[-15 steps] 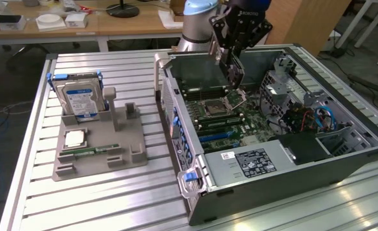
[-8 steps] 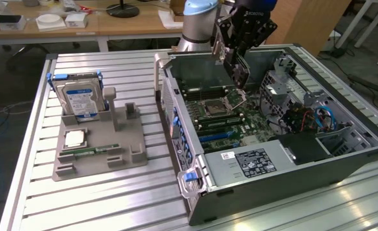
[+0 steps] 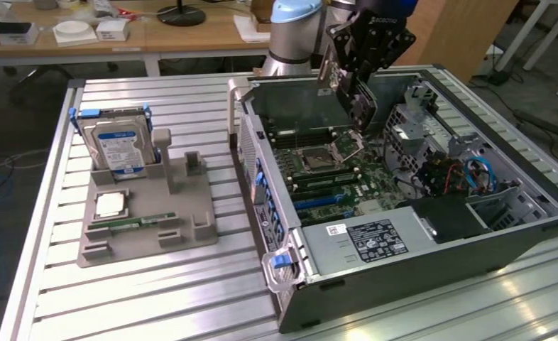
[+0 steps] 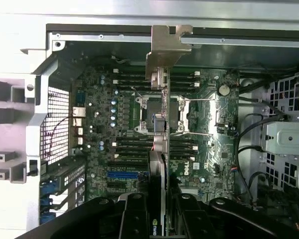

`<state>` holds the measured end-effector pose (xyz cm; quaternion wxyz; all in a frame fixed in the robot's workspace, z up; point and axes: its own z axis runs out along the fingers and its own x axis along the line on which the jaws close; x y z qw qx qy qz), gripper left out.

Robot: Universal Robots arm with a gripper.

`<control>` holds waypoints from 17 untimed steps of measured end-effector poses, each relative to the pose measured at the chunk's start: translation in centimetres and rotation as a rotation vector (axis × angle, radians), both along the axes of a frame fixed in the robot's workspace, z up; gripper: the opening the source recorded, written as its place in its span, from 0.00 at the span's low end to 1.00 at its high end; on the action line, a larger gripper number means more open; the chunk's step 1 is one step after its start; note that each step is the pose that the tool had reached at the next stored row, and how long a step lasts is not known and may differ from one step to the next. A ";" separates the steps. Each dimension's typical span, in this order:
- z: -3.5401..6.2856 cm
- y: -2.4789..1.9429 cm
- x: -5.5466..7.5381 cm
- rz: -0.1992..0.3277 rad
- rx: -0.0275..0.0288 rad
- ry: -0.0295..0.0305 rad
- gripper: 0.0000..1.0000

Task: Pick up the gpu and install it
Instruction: 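Pick up the gpu and move the gpu toward the slot, then insert the gpu into the slot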

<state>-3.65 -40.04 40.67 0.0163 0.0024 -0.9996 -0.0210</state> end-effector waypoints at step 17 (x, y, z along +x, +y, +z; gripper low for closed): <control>-0.01 -0.01 0.2 0.002 0.0000 0.0001 0.26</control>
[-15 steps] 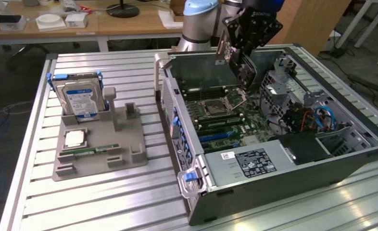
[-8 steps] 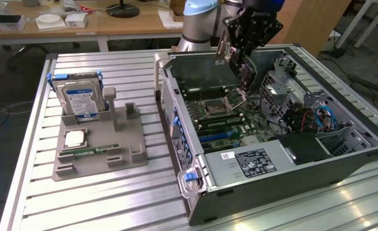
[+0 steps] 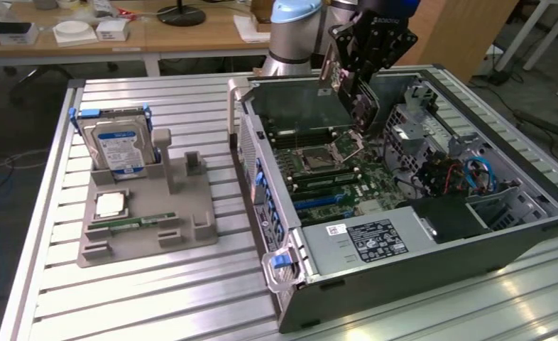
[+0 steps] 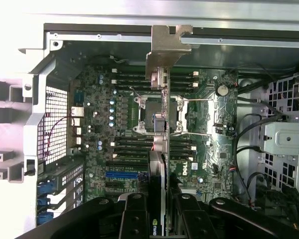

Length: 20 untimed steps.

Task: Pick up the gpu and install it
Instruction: 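Insert the gpu into the slot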

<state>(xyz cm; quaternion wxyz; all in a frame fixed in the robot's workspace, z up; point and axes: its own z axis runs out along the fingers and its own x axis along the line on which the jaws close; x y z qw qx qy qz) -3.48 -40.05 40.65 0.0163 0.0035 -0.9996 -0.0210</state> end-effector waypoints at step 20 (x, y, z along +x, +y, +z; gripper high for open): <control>-0.02 0.00 0.0 0.250 0.0000 0.0000 0.26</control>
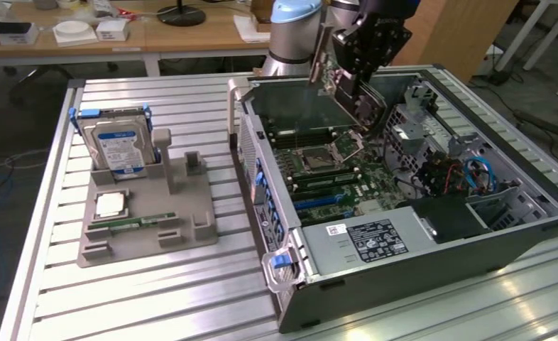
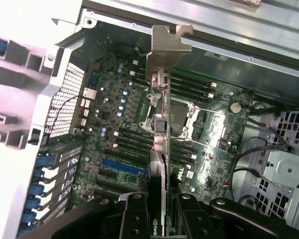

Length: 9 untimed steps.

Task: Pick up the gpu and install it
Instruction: 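Insert the gpu into the slot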

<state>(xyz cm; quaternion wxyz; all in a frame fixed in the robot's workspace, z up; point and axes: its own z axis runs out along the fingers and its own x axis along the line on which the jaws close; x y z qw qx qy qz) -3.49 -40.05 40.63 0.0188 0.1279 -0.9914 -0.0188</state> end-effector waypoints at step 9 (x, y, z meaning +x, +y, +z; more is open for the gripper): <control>-0.01 0.00 0.0 0.101 0.0000 -0.0001 0.26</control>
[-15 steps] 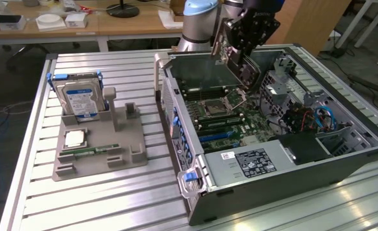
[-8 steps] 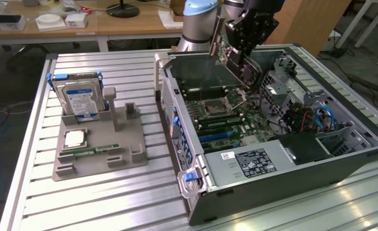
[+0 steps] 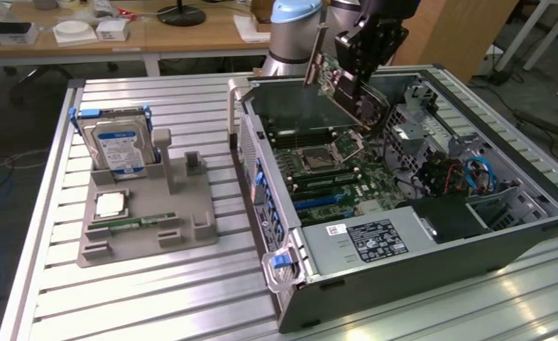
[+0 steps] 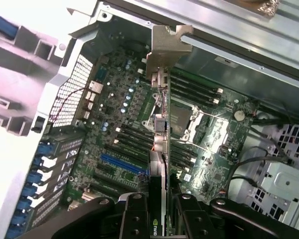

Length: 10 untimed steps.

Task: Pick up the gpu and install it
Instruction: 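Insert the gpu into the slot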

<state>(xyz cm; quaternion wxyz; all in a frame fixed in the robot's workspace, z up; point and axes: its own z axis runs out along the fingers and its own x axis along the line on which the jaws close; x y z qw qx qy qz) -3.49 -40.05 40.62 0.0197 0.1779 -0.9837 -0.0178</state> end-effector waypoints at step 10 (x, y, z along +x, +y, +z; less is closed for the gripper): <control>-0.02 0.00 0.0 0.125 0.0001 0.0000 0.26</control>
